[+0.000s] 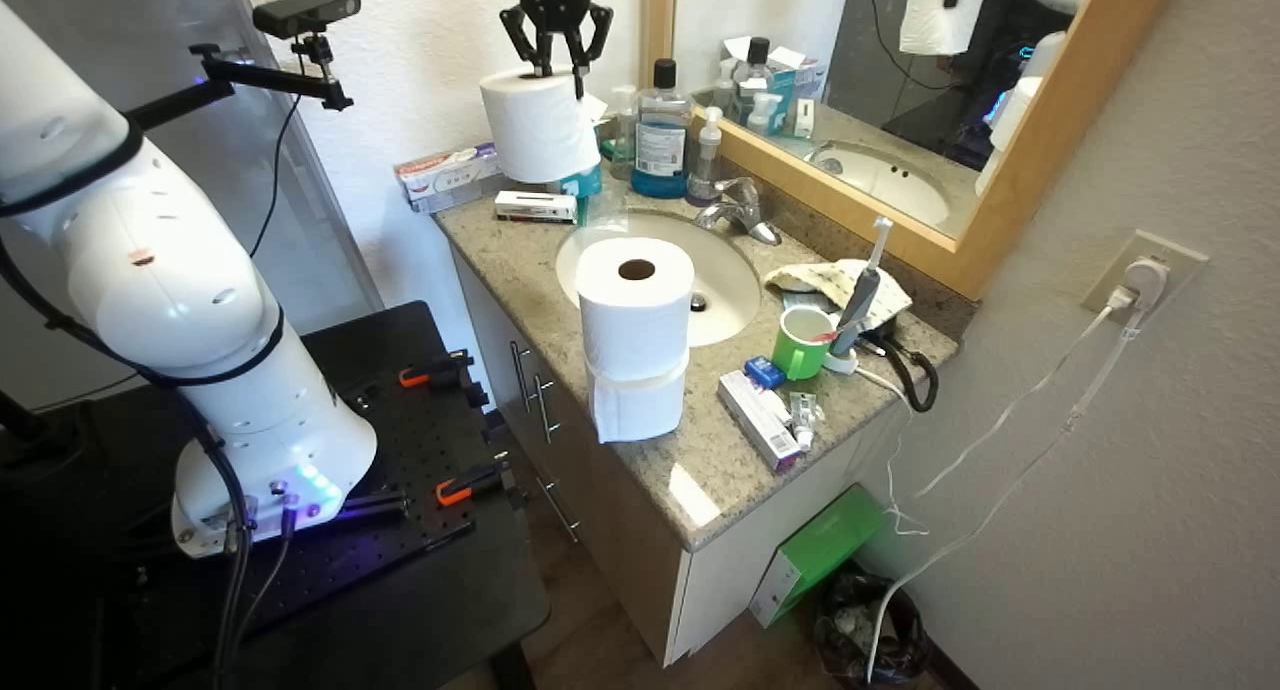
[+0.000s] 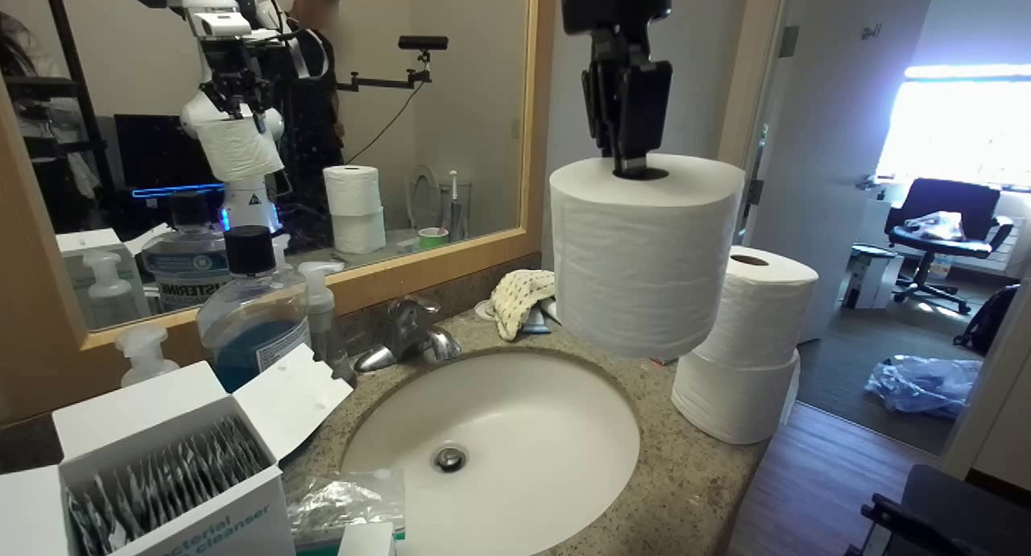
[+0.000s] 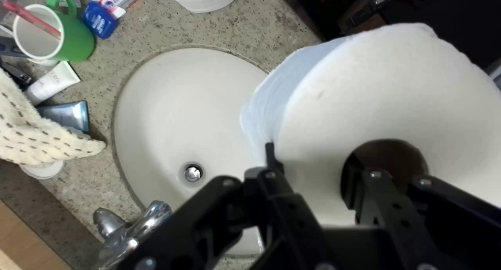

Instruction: Unassemble the stacked up rolls of tissue

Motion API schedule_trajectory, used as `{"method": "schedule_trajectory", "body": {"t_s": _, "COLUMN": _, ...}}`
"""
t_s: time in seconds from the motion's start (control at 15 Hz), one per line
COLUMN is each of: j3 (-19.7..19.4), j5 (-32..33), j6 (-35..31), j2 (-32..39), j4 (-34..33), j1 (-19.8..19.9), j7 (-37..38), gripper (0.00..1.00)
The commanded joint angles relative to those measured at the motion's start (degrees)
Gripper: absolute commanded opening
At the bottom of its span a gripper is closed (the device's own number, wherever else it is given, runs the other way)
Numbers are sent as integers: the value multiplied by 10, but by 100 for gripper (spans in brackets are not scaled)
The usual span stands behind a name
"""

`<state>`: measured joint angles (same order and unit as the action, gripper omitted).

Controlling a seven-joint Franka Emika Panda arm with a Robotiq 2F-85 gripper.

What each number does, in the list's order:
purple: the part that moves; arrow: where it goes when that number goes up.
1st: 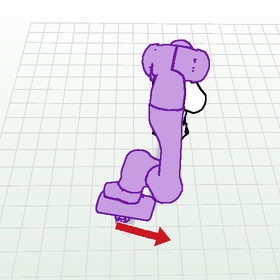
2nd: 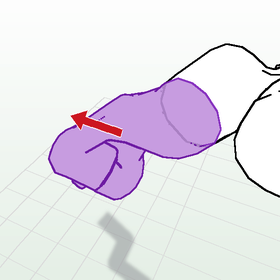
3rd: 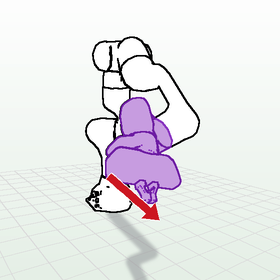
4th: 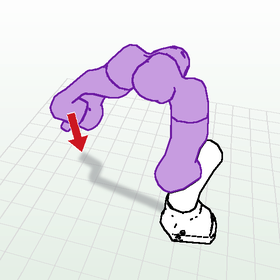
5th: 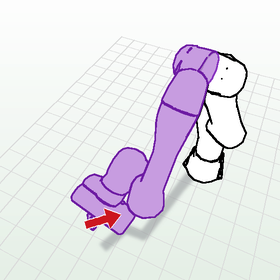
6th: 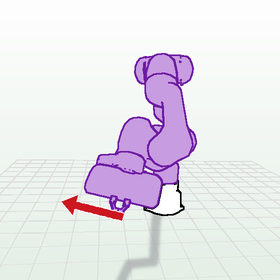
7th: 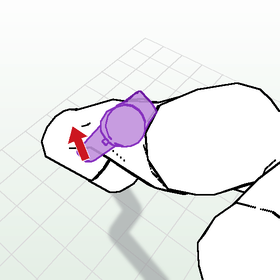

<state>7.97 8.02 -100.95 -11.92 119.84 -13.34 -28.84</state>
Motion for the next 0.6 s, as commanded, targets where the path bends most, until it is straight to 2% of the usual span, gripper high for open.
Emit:
{"method": "schedule_trajectory", "body": {"t_s": 0.0, "j3": 20, "j5": 20, "j6": -1, "j2": 33, "j4": -15, "j1": -2, "j7": 22, "gripper": 12}}
{"method": "schedule_trajectory", "body": {"t_s": 0.13, "j3": 29, "j5": 31, "j6": -25, "j2": 42, "j4": -8, "j1": -2, "j7": 39, "gripper": 12}}
{"method": "schedule_trajectory", "body": {"t_s": 0.27, "j3": 34, "j5": 45, "j6": -78, "j2": 50, "j4": 10, "j1": 0, "j7": 64, "gripper": 12}}
{"method": "schedule_trajectory", "body": {"t_s": 0.53, "j3": 30, "j5": 53, "j6": -143, "j2": 65, "j4": 39, "j1": 8, "j7": 85, "gripper": 12}}
